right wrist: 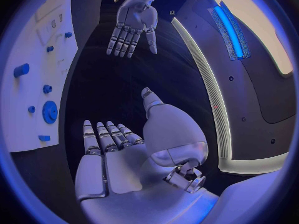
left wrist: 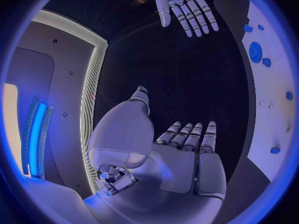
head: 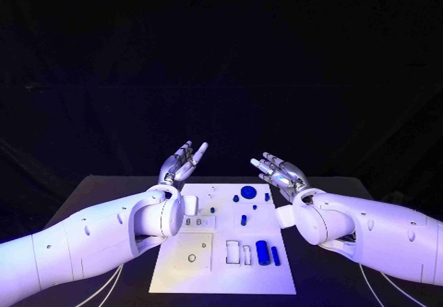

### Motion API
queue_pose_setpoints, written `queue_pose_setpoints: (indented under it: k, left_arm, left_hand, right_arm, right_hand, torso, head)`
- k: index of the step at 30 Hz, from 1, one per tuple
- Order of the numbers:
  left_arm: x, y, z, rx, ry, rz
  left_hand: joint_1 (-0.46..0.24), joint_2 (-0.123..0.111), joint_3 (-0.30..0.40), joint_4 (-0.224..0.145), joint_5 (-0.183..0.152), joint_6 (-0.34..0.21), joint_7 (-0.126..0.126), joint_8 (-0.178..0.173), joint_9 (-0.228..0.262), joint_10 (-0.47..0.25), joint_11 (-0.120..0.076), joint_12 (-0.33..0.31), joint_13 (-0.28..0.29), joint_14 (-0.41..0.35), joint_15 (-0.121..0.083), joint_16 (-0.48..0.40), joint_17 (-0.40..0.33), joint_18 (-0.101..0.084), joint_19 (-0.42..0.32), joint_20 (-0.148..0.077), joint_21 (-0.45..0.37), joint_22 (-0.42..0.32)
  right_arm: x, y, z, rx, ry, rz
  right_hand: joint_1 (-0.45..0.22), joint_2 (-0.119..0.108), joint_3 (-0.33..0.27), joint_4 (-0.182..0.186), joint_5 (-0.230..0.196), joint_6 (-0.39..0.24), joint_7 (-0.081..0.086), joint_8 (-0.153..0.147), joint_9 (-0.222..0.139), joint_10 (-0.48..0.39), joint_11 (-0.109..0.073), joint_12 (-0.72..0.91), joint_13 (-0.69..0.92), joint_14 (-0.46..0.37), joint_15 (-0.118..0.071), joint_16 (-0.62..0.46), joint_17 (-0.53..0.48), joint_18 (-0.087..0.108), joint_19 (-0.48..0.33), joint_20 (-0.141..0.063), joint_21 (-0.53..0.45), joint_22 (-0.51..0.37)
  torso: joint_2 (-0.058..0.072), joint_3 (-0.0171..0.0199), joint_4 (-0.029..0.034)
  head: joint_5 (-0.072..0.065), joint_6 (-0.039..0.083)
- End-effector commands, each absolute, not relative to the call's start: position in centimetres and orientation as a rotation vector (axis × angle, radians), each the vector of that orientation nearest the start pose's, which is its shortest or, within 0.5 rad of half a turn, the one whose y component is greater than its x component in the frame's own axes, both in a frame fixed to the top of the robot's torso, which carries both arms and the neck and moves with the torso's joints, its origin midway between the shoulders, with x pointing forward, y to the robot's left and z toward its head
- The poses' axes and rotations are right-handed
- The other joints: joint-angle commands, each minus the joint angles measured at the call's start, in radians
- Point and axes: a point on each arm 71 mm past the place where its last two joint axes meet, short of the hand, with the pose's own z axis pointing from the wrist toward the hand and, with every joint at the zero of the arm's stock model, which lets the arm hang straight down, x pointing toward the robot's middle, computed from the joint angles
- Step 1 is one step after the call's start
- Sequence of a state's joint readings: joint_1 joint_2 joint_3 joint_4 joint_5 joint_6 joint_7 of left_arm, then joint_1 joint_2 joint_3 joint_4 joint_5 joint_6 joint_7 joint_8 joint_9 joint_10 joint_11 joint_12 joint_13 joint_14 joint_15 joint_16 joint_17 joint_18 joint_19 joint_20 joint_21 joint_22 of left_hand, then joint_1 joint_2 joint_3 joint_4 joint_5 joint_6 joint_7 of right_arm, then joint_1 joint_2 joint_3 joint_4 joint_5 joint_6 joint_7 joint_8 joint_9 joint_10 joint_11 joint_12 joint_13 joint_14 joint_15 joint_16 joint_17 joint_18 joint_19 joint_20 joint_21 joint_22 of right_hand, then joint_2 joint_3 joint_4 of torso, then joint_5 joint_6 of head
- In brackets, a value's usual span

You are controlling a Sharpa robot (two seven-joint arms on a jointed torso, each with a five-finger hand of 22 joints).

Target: Assemble the parts on the task board

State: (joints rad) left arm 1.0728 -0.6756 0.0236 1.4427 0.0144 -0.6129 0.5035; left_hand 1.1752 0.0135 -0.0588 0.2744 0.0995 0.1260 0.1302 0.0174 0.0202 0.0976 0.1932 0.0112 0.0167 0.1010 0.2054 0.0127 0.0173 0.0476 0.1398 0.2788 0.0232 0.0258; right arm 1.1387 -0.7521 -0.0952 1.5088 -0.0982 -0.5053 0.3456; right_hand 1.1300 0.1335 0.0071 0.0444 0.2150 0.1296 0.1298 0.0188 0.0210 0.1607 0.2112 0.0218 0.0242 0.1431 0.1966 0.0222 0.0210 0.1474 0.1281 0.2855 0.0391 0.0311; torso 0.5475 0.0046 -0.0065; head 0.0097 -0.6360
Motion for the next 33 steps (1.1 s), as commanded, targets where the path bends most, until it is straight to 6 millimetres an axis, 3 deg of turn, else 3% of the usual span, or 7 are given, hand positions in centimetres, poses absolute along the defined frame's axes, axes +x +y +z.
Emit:
queue_pose_setpoints:
  k: [1, 6, 8, 12, 14, 25, 33]
  left_arm:
    - [49.0, 16.3, -21.5, -1.192, 1.248, -1.449]
    - [49.0, 16.3, -21.5, -1.192, 1.248, -1.449]
    - [48.8, 18.4, -21.3, -1.189, 1.236, -1.46]
    - [48.6, 19.1, -20.9, -1.171, 1.264, -1.475]
    - [48.4, 19.4, -20.5, -1.159, 1.278, -1.482]
    - [47.4, 20.1, -18.7, -1.124, 1.282, -1.515]
    - [46.8, 20.4, -16.9, -1.096, 1.284, -1.551]
  left_hand:
    - [0.066, 0.013, 0.004, 0.006, 0.006, 0.05, 0.122, 0.012, 0.007, 0.064, 0.033, 0.019, 0.01, 0.05, 0.023, 0.015, 0.008, 0.034, 0.002, 0.013, 0.011, 0.004]
    - [0.104, 0.026, 0.0, -0.007, 0.005, 0.164, 0.143, 0.037, 0.021, 0.269, 0.075, 0.069, 0.032, 0.227, 0.052, 0.062, 0.03, 0.055, 0.052, 0.014, 0.036, 0.018]
    - [0.121, 0.031, -0.001, -0.017, 0.005, 0.236, 0.135, 0.053, 0.029, 0.363, 0.086, 0.093, 0.04, 0.326, 0.052, 0.09, 0.04, 0.052, 0.101, 0.015, 0.059, 0.03]
    - [0.223, 0.027, 0.033, -0.101, 0.006, 0.378, 0.111, 0.08, 0.04, 0.556, 0.068, 0.133, 0.047, 0.592, 0.026, 0.16, 0.061, 0.048, 0.287, 0.018, 0.147, 0.073]
    - [0.246, 0.019, 0.043, -0.137, 0.006, 0.49, 0.131, 0.1, 0.048, 0.666, 0.042, 0.151, 0.049, 0.662, 0.003, 0.171, 0.061, 0.062, 0.413, 0.013, 0.208, 0.1]
    - [0.243, 0.028, 0.051, -0.182, 0.013, 0.715, 0.12, 0.117, 0.051, 0.775, 0.014, 0.137, 0.049, 0.813, -0.034, 0.179, 0.059, 0.105, 0.515, 0.011, 0.267, 0.111]
    - [0.238, 0.033, 0.053, -0.197, 0.013, 0.771, 0.108, 0.118, 0.05, 0.841, -0.002, 0.135, 0.051, 0.882, -0.053, 0.18, 0.066, 0.128, 0.563, 0.011, 0.296, 0.115]
  right_arm:
    - [47.1, -16.5, -23.2, 1.01, 1.706, 1.42]
    - [47.1, -16.3, -23.3, 0.99, 1.741, 1.425]
    - [48.7, -18.3, -21.2, 0.672, 1.557, 1.277]
    - [48.9, -18.5, -20.7, 0.605, 1.547, 1.252]
    - [49.1, -18.8, -20.4, 0.585, 1.54, 1.236]
    - [49.6, -19.5, -18.5, 0.43, 1.506, 1.177]
    - [50.7, -19.2, -16.4, 0.178, 1.515, 1.05]
  right_hand:
    - [0.11, 0.004, 0.014, -0.044, 0.006, 0.174, 0.137, 0.039, 0.022, 0.204, 0.026, 0.036, 0.018, 0.22, 0.022, 0.038, 0.021, -0.006, 0.119, 0.008, 0.059, 0.028]
    - [0.165, 0.006, 0.026, -0.069, -0.001, 0.34, 0.122, 0.068, 0.035, 0.417, 0.022, 0.064, 0.03, 0.431, 0.015, 0.065, 0.033, -0.002, 0.236, 0.008, 0.111, 0.048]
    - [0.192, 0.005, 0.035, -0.085, -0.006, 0.417, 0.11, 0.078, 0.038, 0.528, 0.019, 0.076, 0.035, 0.543, 0.01, 0.078, 0.038, 0.004, 0.339, 0.007, 0.153, 0.063]
    - [0.226, 0.002, 0.054, -0.107, -0.023, 0.525, 0.098, 0.082, 0.039, 0.671, 0.012, 0.078, 0.039, 0.685, 0.001, 0.082, 0.043, 0.015, 0.437, 0.007, 0.184, 0.068]
    - [0.235, -0.002, 0.068, -0.117, -0.018, 0.561, 0.104, 0.077, 0.038, 0.702, 0.006, 0.068, 0.039, 0.711, 0.0, 0.073, 0.042, 0.017, 0.448, 0.007, 0.182, 0.062]
    - [0.238, -0.04, 0.106, -0.138, -0.02, 0.726, 0.102, 0.063, 0.045, 0.794, -0.017, 0.047, 0.039, 0.822, -0.027, 0.06, 0.045, 0.037, 0.587, 0.001, 0.222, 0.059]
    - [0.251, -0.089, 0.144, -0.16, -0.026, 0.803, 0.079, 0.063, 0.046, 0.891, -0.049, 0.047, 0.041, 0.984, -0.075, 0.096, 0.062, 0.039, 0.714, -0.043, 0.28, 0.074]
  torso:
    - [0.0, 0.0, -0.0003]
    - [0.0, 0.0, -0.0003]
    - [0.026, 0.0002, -0.0018]
    - [0.038, 0.0, -0.0037]
    - [0.045, 0.0006, -0.0039]
    - [0.085, -0.0008, 0.0012]
    - [0.127, -0.0033, 0.0092]
  head:
    - [0.0, 0.0]
    - [0.0, 0.0]
    - [0.001, -0.01]
    - [0.001, -0.001]
    - [0.002, -0.002]
    - [-0.002, 0.0]
    - [-0.01, 0.011]
